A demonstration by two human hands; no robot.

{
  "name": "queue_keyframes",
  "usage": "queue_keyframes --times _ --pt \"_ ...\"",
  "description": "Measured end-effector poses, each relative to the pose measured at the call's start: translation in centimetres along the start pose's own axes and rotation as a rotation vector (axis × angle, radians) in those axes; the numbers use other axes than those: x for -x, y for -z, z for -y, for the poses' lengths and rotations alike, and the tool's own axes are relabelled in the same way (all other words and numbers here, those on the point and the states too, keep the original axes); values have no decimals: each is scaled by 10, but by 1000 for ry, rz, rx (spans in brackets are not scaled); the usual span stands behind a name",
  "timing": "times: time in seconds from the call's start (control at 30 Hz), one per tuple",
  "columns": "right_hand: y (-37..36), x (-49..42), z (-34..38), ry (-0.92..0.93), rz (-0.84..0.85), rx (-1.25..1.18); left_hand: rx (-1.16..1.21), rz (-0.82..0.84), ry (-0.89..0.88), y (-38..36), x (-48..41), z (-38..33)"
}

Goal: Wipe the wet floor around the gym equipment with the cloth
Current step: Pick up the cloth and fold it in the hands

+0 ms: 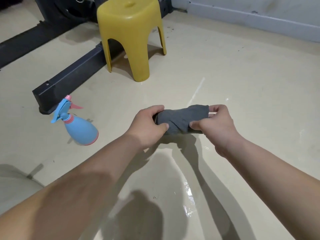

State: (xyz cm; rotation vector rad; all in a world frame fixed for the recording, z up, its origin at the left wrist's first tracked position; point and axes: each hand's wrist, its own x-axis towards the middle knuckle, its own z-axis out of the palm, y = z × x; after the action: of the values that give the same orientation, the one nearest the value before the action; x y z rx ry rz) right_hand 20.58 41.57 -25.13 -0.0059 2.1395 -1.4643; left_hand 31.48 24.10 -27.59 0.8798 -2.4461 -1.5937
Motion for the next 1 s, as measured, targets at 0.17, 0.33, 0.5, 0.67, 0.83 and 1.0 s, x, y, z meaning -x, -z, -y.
queue_keyframes --times 0.17,0.33,0.5,0.67,0.83,1.0 --pt "-3 9 -13 106 207 471 -513 26 -105 -6 11 13" --pt "-1 9 -9 29 366 758 -381 142 102 7 18 3" --pt "2 -2 -29 -233 428 265 276 222 543 6 13 32" --pt "-13 2 -97 -436 264 149 305 209 656 -33 29 81" --pt "-17 7 -108 -466 216 38 181 148 489 -47 35 84" --pt "-25 -3 -60 -353 197 -265 878 168 677 -30 14 56"
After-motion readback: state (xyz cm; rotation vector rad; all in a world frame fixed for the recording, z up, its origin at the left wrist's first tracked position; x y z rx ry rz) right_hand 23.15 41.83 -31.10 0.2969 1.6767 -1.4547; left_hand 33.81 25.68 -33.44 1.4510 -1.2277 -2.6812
